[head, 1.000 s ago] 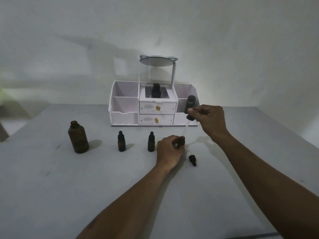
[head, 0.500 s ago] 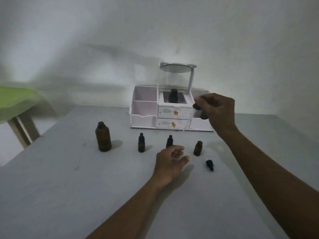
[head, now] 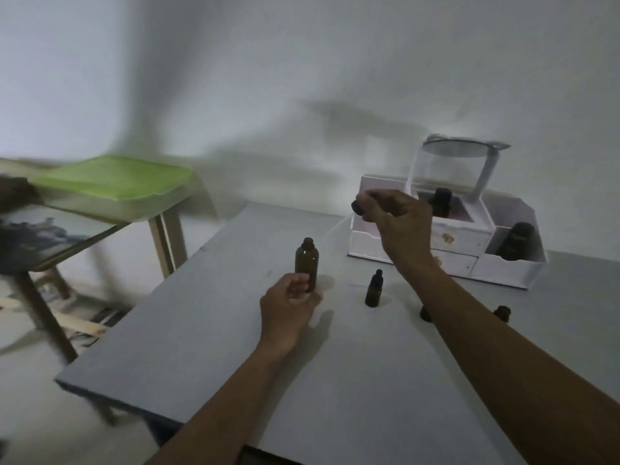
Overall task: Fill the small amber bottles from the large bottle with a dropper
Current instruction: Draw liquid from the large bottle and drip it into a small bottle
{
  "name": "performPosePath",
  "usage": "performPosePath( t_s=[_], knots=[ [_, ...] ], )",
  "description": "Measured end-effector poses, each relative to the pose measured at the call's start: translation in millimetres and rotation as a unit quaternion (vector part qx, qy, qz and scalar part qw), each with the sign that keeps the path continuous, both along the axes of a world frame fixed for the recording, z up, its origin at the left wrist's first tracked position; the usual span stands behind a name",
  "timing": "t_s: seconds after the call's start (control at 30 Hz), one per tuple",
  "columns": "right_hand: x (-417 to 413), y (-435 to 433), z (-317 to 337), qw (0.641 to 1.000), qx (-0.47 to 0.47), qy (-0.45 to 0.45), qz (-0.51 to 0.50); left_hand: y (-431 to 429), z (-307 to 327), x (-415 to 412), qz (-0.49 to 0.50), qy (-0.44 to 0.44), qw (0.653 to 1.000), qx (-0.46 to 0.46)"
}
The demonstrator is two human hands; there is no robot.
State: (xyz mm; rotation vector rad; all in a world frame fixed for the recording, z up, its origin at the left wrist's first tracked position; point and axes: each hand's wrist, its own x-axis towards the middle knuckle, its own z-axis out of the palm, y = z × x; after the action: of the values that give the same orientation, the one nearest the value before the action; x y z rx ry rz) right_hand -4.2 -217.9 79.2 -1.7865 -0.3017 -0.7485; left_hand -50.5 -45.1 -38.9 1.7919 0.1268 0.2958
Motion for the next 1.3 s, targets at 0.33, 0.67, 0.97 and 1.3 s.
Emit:
performPosePath(
  t_s=[0.33, 0.67, 0.97, 1.3],
  knots=[
    [17, 24, 6, 0.998, 0.030, 0.018, 0.051, 17, -2, 36, 0.015, -0.030, 0.999, 0.026],
    [37, 44, -4, 0.987, -0.130, 0.046, 0.083, 15, -5, 51, -0.022, -0.034, 0.997, 0.070],
    [42, 54, -42, 0.974, -0.195, 0.098, 0.062, 16, -3, 47, -0.032, -0.033, 0.996, 0.070],
    [45, 60, -39, 0.978, -0.182, 0.097, 0.035, 13, 0, 46, -0.031, -0.015, 0.996, 0.079]
  ],
)
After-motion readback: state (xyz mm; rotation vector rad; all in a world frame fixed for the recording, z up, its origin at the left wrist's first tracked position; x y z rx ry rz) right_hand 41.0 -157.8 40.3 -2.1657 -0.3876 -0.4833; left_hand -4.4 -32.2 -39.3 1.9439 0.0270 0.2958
